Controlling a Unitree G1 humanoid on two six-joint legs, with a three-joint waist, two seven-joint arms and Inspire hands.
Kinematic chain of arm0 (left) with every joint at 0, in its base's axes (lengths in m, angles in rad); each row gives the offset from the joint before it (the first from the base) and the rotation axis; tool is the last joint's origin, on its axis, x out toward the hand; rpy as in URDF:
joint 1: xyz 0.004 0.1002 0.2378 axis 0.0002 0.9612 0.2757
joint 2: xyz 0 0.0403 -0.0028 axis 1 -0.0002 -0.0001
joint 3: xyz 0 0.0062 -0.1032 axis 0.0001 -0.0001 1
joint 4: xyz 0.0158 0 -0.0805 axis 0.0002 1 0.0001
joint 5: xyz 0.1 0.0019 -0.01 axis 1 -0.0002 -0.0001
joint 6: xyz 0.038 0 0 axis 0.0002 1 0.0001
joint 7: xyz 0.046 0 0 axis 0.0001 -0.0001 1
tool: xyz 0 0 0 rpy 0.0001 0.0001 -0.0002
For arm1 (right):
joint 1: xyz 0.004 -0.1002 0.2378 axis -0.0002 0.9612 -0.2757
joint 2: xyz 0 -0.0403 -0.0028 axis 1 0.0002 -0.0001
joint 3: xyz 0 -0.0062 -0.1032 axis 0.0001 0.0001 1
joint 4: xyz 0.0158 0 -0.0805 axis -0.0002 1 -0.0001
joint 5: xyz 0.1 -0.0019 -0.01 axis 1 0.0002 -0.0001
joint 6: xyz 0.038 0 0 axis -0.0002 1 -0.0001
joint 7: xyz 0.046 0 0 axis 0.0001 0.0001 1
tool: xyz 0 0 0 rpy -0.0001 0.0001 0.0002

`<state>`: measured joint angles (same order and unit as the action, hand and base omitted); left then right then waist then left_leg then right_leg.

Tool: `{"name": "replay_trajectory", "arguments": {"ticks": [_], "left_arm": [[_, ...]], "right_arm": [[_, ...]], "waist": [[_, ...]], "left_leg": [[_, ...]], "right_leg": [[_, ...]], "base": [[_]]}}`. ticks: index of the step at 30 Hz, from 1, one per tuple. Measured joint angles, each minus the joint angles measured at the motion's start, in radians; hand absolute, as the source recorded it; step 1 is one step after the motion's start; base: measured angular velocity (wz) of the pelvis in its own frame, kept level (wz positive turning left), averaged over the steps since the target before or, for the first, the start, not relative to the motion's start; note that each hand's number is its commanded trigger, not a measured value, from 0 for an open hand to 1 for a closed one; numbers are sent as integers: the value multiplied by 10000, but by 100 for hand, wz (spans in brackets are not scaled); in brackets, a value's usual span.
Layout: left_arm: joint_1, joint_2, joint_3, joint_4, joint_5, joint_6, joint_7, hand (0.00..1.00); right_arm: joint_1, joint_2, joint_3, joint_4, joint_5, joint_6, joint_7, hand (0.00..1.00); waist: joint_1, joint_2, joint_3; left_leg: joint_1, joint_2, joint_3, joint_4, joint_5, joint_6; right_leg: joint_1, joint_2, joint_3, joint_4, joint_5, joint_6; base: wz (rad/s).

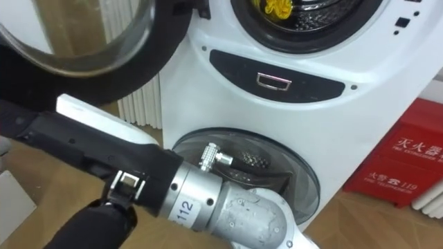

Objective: Pick clothes from washing machine

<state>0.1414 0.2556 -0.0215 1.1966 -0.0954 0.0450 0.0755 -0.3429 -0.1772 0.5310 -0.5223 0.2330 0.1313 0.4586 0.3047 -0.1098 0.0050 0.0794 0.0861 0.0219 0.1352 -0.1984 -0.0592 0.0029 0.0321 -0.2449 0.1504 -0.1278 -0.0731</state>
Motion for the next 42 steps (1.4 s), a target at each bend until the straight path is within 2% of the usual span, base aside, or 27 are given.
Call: {"name": "replay_trajectory", "arguments": {"ticks": [6,10,16,18,21,27,34,38,40,42], "left_arm": [[-131,-54,-51,46,-5,2,33,0],[-163,-91,-75,59,0,21,69,0],[-194,-103,-104,20,-8,151,77,0],[-195,-154,-106,17,-4,166,77,0],[-191,-202,-105,42,-17,198,77,0],[-185,-259,-105,145,-105,199,76,0],[-289,-325,-120,226,-111,208,76,0],[-314,-319,-116,209,-105,221,72,0],[-330,-315,-55,194,-107,238,59,0],[-389,-283,-4,148,-120,379,42,0]], "right_arm": [[153,-58,0,80,-69,-4,13,0],[464,-340,-4,80,-73,-4,13,0],[725,-507,-45,81,-475,-4,-163,0],[833,-674,-52,81,-651,0,-193,0],[1050,-718,-151,91,-728,0,-188,0],[1500,-988,-646,94,-728,0,-191,0],[1685,-1045,-833,155,-744,-3,-171,0],[2020,-1053,-827,730,-867,11,-48,0],[2141,-1089,-825,1121,-1099,11,3,0],[2435,-1261,-815,1649,-1256,28,-2,0]], "waist": [[-45,-20,27],[-58,-17,29],[-320,63,82],[-482,126,124],[-625,223,162],[-814,329,128],[-832,324,124],[-813,313,106],[-817,302,88],[-799,262,-16]], "left_leg": [[-29,-50,4,9,1,2],[-32,-102,24,10,3,5],[-19,-115,105,12,4,7],[-29,-116,103,12,3,7],[-15,-117,92,13,3,7],[31,-102,80,12,4,7],[20,-111,97,14,2,10],[6,-123,94,28,0,13],[-4,-121,121,29,0,13],[-90,-116,209,41,11,29]], "right_leg": [[5,-55,17,31,-102,12],[5,-107,26,48,-101,38],[12,-111,106,37,-85,63],[13,-111,105,24,-85,64],[22,-115,94,21,-85,66],[73,-113,62,30,-84,69],[90,-120,55,18,-85,71],[100,-122,85,20,-83,75],[90,-123,79,32,-83,75],[-9,-127,83,50,-78,76]], "base": [[5],[3],[-3],[0],[0],[0],[3],[3],[0],[0]]}}
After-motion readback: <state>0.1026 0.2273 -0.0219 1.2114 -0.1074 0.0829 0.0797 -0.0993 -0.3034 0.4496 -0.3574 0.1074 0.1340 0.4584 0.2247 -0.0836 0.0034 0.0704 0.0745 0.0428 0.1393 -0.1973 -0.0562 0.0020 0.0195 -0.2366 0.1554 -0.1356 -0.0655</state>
